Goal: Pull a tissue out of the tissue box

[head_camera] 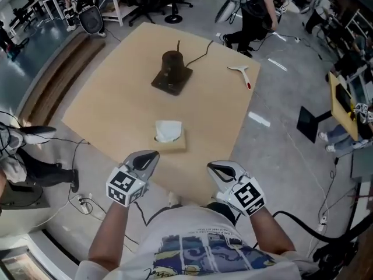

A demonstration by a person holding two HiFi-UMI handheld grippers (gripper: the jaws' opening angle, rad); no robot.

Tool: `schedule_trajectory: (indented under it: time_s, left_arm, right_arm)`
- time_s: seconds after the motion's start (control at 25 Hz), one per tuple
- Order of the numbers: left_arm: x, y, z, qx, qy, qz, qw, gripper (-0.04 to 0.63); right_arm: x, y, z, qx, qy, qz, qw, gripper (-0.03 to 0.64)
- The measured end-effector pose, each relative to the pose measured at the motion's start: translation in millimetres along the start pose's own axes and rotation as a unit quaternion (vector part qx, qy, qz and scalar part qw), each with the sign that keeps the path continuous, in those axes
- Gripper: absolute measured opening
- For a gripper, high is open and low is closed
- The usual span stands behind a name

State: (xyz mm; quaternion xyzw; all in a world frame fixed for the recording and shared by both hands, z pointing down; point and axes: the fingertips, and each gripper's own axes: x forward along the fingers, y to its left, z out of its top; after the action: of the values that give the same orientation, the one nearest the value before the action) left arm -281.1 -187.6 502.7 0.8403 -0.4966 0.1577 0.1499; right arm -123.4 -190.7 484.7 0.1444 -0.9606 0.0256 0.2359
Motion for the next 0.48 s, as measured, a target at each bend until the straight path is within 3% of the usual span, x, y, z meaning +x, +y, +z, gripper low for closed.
schedule_trajectory:
  time_s: [0.08,0.32,0.48]
  left_arm:
    - [12,21,-3,0.004,0.008,-0.008,0.9999,0.003]
    - [47,69,-15,0.001,0.031,-0.020,0.9993,0.101]
    - [66,102,-27,-0.022,0.054,-0.012,0.9982,0.154]
  right_arm:
    - [-2,-3,-3,0.013,0.007,-0.028,0.999,0.003]
    - [-17,-8,-18,0.046,0.024,-0.086,0.995,0.003]
    - [-23,-8,-20,0.056,0.033,-0.109,0.992,0.003]
